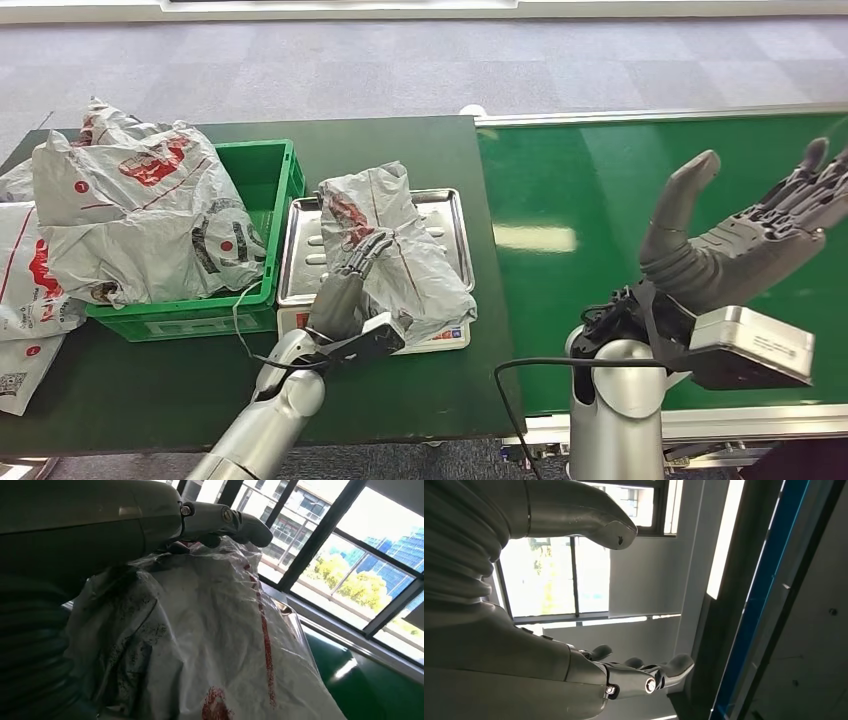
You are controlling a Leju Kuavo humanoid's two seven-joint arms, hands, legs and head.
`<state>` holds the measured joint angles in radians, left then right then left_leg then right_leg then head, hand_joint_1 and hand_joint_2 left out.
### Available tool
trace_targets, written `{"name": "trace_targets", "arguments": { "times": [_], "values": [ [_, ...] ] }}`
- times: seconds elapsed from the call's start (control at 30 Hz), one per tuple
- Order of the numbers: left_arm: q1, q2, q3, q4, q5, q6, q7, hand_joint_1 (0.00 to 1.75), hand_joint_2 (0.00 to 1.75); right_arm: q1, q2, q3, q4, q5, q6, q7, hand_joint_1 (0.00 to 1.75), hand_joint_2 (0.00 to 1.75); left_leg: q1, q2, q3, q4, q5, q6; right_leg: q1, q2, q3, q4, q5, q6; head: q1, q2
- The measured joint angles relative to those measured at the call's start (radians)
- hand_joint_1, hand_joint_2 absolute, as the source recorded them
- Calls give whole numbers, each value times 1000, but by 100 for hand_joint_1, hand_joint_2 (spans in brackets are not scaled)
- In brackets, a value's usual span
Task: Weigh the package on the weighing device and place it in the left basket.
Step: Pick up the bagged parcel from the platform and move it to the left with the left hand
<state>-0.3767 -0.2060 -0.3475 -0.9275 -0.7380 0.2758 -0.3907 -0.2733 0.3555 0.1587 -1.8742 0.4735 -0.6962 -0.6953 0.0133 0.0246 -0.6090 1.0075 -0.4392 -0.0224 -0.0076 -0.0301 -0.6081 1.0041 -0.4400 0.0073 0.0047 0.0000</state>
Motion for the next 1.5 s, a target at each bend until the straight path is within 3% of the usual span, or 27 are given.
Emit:
{"name": "trace_targets", "arguments": {
  "times": [0.13, 0.17, 0.27, 0.3, 0.73, 0.87, 0.97, 1.1, 1.23, 1.3, 1.4, 1.5],
  "values": [
    [3, 9, -6, 2, -48, -41, 13, 3, 175, 8, -1, 0, 0, -6, 0, 0, 0, 175, 0, 0, 0, 0, 0, 0, 0, 0, 0, 0, -1, 0, 0, 0],
    [4, 11, -6, 2, -58, -48, 14, 37, 175, 10, -2, 0, 0, -8, 0, 0, 0, 175, 0, 0, 0, 0, 0, 0, 0, 0, 0, 0, -1, 0, 0, 0],
    [9, 16, -6, 2, -80, -59, 16, 165, 175, 15, -3, 0, 0, -18, 0, 0, 0, 175, 0, 0, 0, 0, 0, 0, 0, 0, 0, 0, -1, 0, 0, 0],
    [10, 17, -6, 2, -84, -60, 16, 175, 175, 17, -4, 0, 0, -20, 0, 0, 0, 175, 0, 0, 0, 0, 0, 0, 0, 0, 0, 0, -1, 0, 0, 0],
    [25, 27, -6, -24, -104, -56, 17, 175, 175, 29, -7, 0, 10, -32, 0, 0, 0, 175, 0, -1, 0, 0, 0, 0, 0, -1, 0, 0, -1, 0, 0, 0],
    [27, 30, -6, -36, -105, -56, 17, 153, 175, 30, -7, 0, 14, -37, 0, 0, 0, 175, 0, 0, 0, 0, 0, 0, 0, -1, 0, 0, -1, 0, 0, 0],
    [35, 31, 1, -53, -88, -46, 1, 173, 175, 30, -8, 0, 26, -38, 0, 0, 0, 175, 0, 0, 0, 0, 0, 0, 0, 0, 0, 0, -1, 0, 0, 0],
    [70, 23, 48, -106, 51, -10, -97, 175, 175, 30, -8, 0, 54, -37, 1, 0, 0, 175, 0, -1, -1, 0, 0, 0, 0, -1, 0, 0, -1, 0, 0, 0],
    [87, 19, 87, -153, 107, 0, -122, 175, 175, 30, -8, 0, 73, -35, 1, 0, 0, 175, 0, -2, -1, 0, 0, 0, 0, -2, 0, 0, -1, 0, 0, 0],
    [97, 12, 108, -175, 146, 47, -144, 175, 175, 30, -8, 0, 81, -34, 1, 0, 0, 175, 0, -1, -1, 0, 0, 0, 0, -1, 0, 0, -1, 0, 0, 0],
    [100, -4, 176, -218, 169, 259, -190, 175, 175, 30, -8, 0, 97, -33, 1, 0, 0, 175, 0, -1, -1, 0, 0, 0, 0, -1, 0, 0, -1, 0, 0, 0],
    [85, -28, 316, -267, -32, 402, -228, 175, 175, 30, -8, 1, 114, -33, 1, 0, 0, 175, 0, -1, -1, 0, 0, 0, 1, -1, 0, 0, -1, 0, 0, 0]
  ]
}}
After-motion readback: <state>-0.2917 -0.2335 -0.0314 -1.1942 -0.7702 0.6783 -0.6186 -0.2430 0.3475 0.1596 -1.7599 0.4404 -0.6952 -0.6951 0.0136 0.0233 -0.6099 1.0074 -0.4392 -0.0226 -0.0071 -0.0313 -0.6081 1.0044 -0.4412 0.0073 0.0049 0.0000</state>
